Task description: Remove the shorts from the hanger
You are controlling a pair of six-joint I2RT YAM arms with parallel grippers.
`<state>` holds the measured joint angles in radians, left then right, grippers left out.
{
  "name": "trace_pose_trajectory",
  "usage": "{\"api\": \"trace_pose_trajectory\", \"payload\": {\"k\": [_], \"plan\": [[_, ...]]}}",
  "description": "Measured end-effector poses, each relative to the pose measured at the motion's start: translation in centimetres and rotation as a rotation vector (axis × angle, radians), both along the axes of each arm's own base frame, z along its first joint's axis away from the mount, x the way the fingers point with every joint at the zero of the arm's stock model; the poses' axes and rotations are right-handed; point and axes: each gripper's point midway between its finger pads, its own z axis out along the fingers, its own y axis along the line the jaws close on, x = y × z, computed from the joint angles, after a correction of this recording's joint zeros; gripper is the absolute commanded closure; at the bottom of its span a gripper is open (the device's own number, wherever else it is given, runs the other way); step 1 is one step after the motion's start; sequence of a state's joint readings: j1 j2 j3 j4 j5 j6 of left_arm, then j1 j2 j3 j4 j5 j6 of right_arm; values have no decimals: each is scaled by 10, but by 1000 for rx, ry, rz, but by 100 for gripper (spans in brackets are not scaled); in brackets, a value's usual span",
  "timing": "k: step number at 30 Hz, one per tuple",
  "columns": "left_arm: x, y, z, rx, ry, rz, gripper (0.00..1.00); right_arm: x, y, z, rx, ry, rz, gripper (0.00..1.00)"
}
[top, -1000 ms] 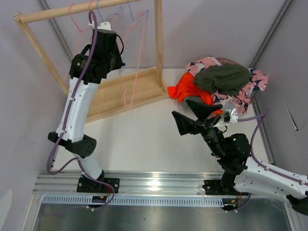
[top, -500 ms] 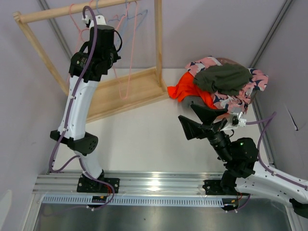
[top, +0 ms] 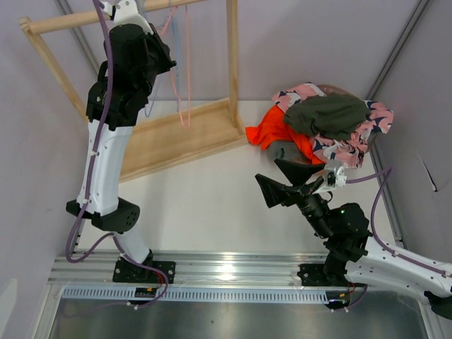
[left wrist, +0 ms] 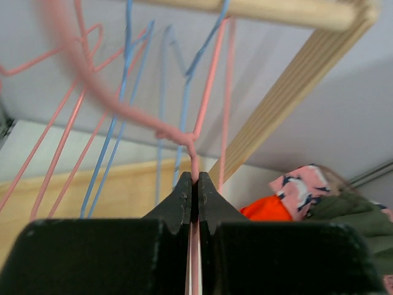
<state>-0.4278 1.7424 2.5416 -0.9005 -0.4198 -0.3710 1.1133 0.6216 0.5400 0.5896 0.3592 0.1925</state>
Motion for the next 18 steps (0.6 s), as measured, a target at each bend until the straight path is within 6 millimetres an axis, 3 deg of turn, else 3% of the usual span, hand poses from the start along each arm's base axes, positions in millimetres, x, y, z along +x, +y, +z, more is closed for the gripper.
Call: {"api": "trace_pose_trajectory", "payload": {"k": [4, 8, 12, 18], "plan": [[2, -7, 27, -20, -100, -40, 100, 1, 0, -8, -12, 8, -2, 1], [15, -14, 39, -25, -164, -69, 100, 1, -3, -10, -12, 15, -10, 1], [41, -22, 33, -13, -182, -84, 100, 1, -7, -14, -13, 27, -21, 1], [88, -19, 4, -7, -155, -84, 100, 3, -13, -28, -24, 49, -44, 1]]}}
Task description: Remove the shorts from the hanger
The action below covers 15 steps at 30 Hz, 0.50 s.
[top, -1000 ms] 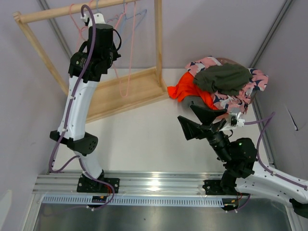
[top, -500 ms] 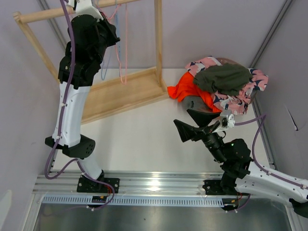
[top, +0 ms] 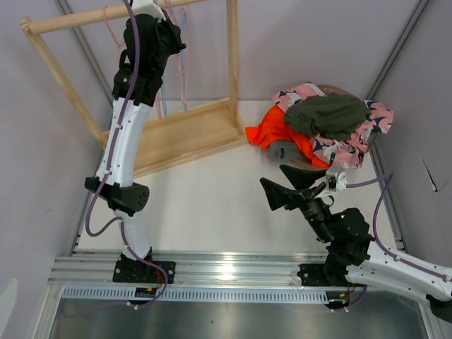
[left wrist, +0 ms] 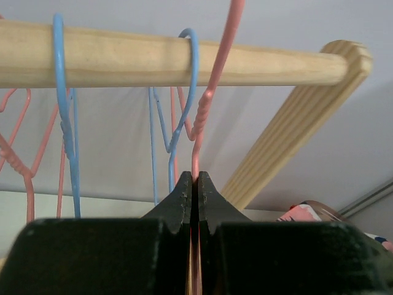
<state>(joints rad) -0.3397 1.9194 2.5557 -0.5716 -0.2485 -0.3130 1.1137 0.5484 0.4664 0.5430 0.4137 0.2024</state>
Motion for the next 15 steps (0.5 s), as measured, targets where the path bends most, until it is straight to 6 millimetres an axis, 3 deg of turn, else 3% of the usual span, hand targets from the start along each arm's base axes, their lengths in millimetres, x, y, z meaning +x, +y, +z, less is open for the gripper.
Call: {"api": "trace_pose_trajectory", "payload": {"k": [6, 15], "plan": [[26, 2, -20, 6, 18, 1, 100, 5, 2, -16, -29, 26, -18, 0], [33, -3, -28, -5, 33, -30, 100, 11, 11, -30, -63, 52, -27, 1]]}}
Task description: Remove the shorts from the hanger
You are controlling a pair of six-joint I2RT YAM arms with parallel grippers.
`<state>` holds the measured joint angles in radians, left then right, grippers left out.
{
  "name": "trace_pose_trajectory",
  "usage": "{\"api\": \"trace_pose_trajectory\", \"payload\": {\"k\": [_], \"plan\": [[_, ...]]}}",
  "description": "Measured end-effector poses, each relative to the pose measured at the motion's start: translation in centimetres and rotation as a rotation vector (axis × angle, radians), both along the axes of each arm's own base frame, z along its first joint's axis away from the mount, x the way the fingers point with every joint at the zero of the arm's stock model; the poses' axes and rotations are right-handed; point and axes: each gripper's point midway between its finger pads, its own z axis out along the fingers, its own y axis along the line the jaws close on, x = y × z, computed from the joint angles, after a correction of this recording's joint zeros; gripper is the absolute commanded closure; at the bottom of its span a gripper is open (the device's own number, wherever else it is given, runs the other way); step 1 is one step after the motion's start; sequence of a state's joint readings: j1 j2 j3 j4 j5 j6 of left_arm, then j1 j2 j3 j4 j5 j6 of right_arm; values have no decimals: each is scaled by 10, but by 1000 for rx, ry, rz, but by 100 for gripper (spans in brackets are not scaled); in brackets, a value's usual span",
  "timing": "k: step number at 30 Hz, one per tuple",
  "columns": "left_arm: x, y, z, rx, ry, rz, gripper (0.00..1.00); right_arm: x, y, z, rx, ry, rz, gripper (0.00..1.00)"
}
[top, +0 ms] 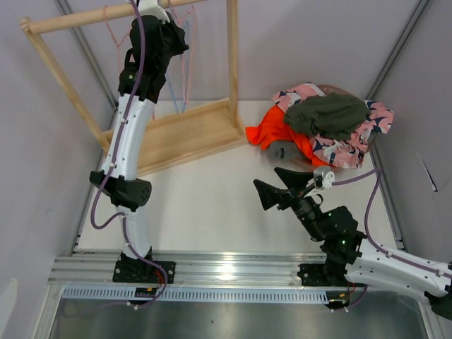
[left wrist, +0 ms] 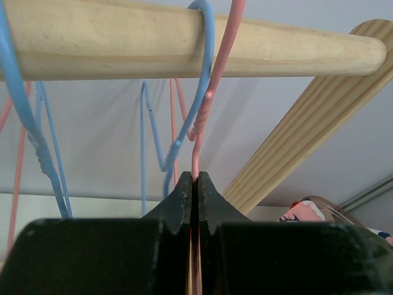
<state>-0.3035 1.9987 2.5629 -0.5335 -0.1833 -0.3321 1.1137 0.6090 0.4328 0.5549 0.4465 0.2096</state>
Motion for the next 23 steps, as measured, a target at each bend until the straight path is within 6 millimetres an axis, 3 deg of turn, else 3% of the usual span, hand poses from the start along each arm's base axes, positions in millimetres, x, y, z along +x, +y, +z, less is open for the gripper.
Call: {"api": "trace_pose_trajectory", "payload": {"k": [4, 8, 10, 11, 14, 17, 23], "plan": [[2, 4, -3, -5, 8, 5, 99, 2, 3, -4, -14, 7, -1, 0], [5, 4, -12, 1, 29, 7, 93, 2, 3, -4, -12, 7, -1, 0], [7, 3, -19, 10, 48, 7, 81, 2, 2, -4, -6, 11, -4, 1], [8, 3, -23, 13, 55, 7, 64, 3, 1, -5, -3, 18, -9, 1], [8, 3, -27, 18, 64, 6, 38, 5, -1, -9, -6, 49, -28, 1], [5, 4, -30, 21, 76, 4, 29, 7, -1, -10, -17, 72, -38, 1], [-6, 7, -27, 25, 77, 0, 24, 9, -2, 4, -19, 81, -45, 1]]}}
